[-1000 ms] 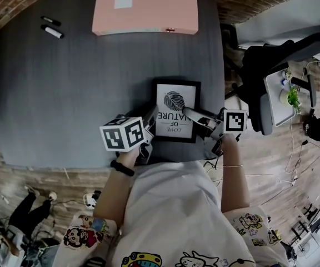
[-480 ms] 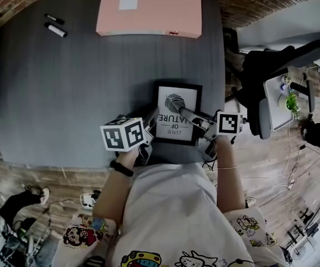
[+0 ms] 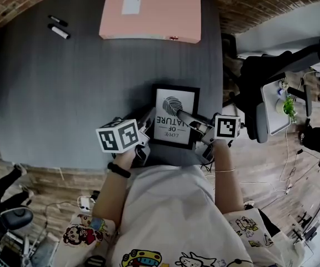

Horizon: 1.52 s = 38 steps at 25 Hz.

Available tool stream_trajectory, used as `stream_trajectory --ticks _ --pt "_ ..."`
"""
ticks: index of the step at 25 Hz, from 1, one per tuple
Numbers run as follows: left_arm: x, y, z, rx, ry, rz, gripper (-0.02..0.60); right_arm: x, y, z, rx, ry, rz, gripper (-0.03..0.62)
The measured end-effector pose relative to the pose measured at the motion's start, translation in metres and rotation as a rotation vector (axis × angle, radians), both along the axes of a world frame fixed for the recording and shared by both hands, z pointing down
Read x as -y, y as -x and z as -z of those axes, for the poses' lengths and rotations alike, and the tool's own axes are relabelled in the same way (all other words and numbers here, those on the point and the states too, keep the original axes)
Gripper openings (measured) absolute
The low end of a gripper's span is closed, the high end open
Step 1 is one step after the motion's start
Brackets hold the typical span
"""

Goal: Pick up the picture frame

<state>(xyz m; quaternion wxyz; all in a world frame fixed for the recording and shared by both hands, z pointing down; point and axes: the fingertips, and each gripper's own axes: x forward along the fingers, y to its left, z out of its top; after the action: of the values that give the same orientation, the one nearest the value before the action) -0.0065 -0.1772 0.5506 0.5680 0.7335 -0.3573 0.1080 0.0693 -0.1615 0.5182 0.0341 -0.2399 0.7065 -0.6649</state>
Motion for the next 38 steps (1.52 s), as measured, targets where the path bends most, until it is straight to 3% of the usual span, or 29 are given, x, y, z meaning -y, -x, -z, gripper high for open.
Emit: stream_trajectory --ticks 5,10,17,23,29,33,38 --pt "0.008 0.014 0.021 -0.026 -0.053 0.066 0.083 -0.001 0.001 0.006 -0.039 -0.034 0.025 0.012" --pt "0.005 0.017 0.034 -0.074 -0.073 0.085 0.083 0.005 0.01 0.029 -0.002 -0.087 0.026 0.014" --pt "0.008 0.023 0.067 -0.08 -0.171 0.106 0.083 0.007 0.007 0.05 -0.016 -0.141 0.013 0.014" --pt "0.007 0.033 0.093 -0.058 -0.256 0.119 0.081 0.008 0.004 0.074 -0.033 -0.217 0.002 0.014" --pt "0.008 0.039 0.131 -0.017 -0.381 0.124 0.08 0.009 -0.009 0.103 -0.167 -0.361 0.026 0.012" --pt "0.007 0.037 0.153 0.004 -0.446 0.116 0.078 0.011 -0.013 0.126 -0.204 -0.444 0.028 0.014" --pt "0.006 0.037 0.174 0.094 -0.541 0.081 0.077 0.013 -0.02 0.155 -0.28 -0.548 0.017 0.014"
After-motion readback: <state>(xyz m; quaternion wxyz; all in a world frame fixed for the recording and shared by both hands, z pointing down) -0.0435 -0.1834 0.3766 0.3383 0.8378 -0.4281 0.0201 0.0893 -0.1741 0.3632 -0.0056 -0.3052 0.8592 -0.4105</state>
